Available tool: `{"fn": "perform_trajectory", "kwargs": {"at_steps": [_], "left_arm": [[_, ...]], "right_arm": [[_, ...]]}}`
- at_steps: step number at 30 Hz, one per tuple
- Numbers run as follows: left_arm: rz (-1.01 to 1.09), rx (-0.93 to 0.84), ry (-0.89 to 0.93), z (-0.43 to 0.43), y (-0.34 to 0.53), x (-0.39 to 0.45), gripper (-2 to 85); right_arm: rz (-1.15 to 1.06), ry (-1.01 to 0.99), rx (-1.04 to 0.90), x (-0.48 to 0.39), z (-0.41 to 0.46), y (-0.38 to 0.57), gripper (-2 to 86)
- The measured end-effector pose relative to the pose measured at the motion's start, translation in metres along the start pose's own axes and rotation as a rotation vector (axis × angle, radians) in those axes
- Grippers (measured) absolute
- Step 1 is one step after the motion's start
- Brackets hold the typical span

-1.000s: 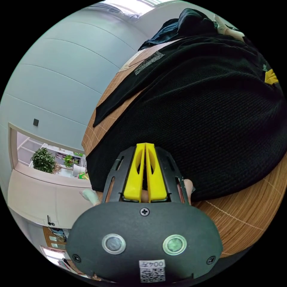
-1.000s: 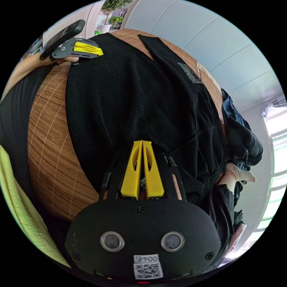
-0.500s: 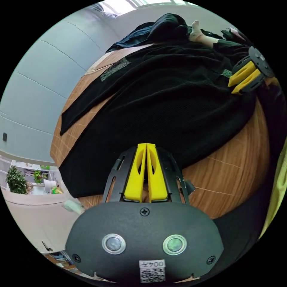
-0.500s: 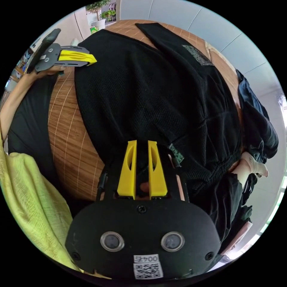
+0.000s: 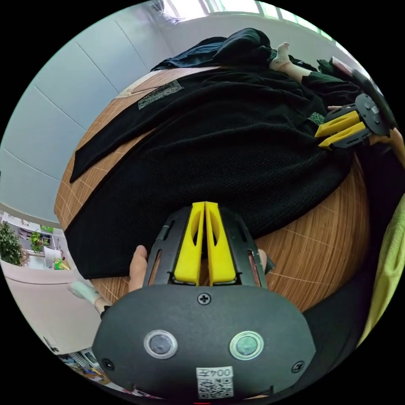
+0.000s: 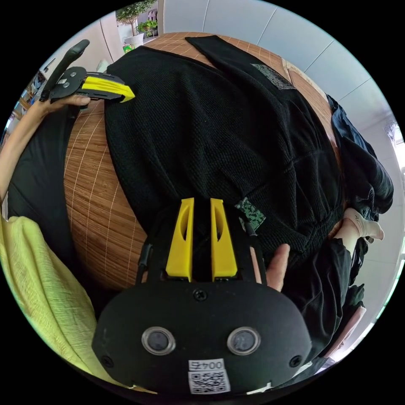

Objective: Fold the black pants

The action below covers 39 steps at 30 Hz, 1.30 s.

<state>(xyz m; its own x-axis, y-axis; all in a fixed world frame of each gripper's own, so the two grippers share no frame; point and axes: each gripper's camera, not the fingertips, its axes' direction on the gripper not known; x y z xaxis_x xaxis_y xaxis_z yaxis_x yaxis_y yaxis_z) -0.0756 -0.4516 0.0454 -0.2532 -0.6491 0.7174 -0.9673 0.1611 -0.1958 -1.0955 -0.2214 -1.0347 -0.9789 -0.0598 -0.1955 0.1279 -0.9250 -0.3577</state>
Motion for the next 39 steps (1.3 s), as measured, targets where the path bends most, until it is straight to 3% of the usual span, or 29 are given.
{"fn": "perform_trajectory", "kwargs": {"at_steps": [23, 39], "left_arm": [[-0.061, -0.291, 0.052, 0.086, -0.083, -0.047, 0.2], [-0.038, -0.439, 0.059, 0.147, -0.126, -0.041, 0.2]], "right_arm": [[-0.080, -0.002, 0.021, 0.021, 0.029, 0.031, 7.3], [-0.041, -0.038, 0.049, 0.065, 0.029, 0.054, 12.5]]}}
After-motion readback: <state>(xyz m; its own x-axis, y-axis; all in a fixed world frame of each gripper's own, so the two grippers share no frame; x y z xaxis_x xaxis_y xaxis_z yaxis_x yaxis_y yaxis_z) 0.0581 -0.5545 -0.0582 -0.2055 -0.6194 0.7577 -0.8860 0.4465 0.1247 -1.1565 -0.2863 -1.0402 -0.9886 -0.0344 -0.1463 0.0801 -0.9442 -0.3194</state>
